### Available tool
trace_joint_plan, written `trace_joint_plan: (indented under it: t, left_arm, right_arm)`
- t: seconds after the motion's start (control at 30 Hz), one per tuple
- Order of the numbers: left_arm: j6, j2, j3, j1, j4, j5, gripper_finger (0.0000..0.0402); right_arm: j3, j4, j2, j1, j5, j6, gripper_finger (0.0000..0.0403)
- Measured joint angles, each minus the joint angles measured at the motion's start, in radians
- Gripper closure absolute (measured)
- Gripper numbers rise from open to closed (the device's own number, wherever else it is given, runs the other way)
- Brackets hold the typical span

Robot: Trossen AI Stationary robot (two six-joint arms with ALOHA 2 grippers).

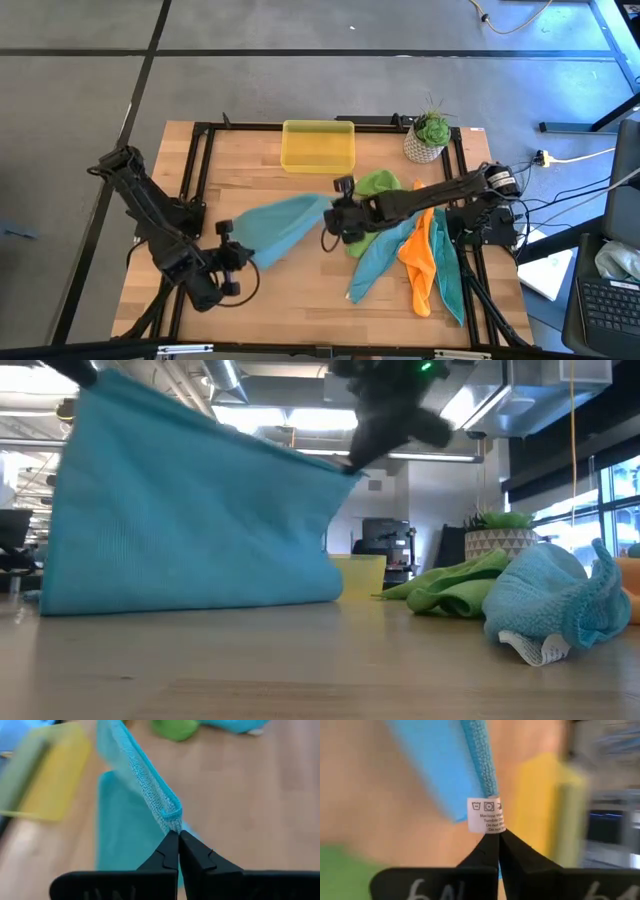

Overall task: Fold microfiber towels
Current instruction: Fold the left blue cloth

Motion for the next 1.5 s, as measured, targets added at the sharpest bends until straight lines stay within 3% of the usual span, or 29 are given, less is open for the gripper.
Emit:
trace_joint_plan:
  t: [0.07,0.23,0.33,0.53,0.67,0.87,1.0,1.23,1.5]
  left_arm:
    - [0.0,0.006,-0.01,-0.018,0.068,-0.003,0.0401]
    - [-0.03,0.065,-0.035,-0.068,0.156,0.018,0.0401]
    - [-0.045,0.111,-0.035,-0.08,0.224,0.052,0.0401]
    - [-0.053,0.177,-0.035,-0.108,0.273,0.106,0.0401]
    - [-0.051,0.19,-0.035,-0.106,0.279,0.086,0.0401]
    - [-0.021,0.2,-0.035,-0.082,0.305,-0.076,0.0401]
    - [0.006,0.256,-0.035,-0.034,0.308,-0.055,0.0385]
    - [0.028,0.406,-0.035,0.066,0.342,0.112,0.033]
    - [0.083,0.485,-0.035,0.123,0.454,0.021,0.0318]
  right_arm:
    - [0.0,-0.057,0.0,0.019,-0.059,0.076,0.0399]
    - [-0.017,-0.178,0.001,0.068,-0.065,0.146,0.0399]
    - [-0.017,-0.254,0.0,0.101,-0.129,0.187,0.0398]
    - [-0.017,-0.233,0.0,0.157,-0.287,0.281,0.0398]
    - [-0.017,-0.225,0.0,0.183,-0.278,0.293,0.0398]
    - [-0.017,-0.221,0.0,0.177,-0.252,0.298,0.0398]
    - [-0.018,-0.207,0.0,0.171,-0.25,0.295,0.0398]
    - [-0.061,-0.183,0.0,0.161,-0.25,0.245,0.0398]
    - [-0.105,-0.163,0.0,0.131,-0.25,0.239,0.0398]
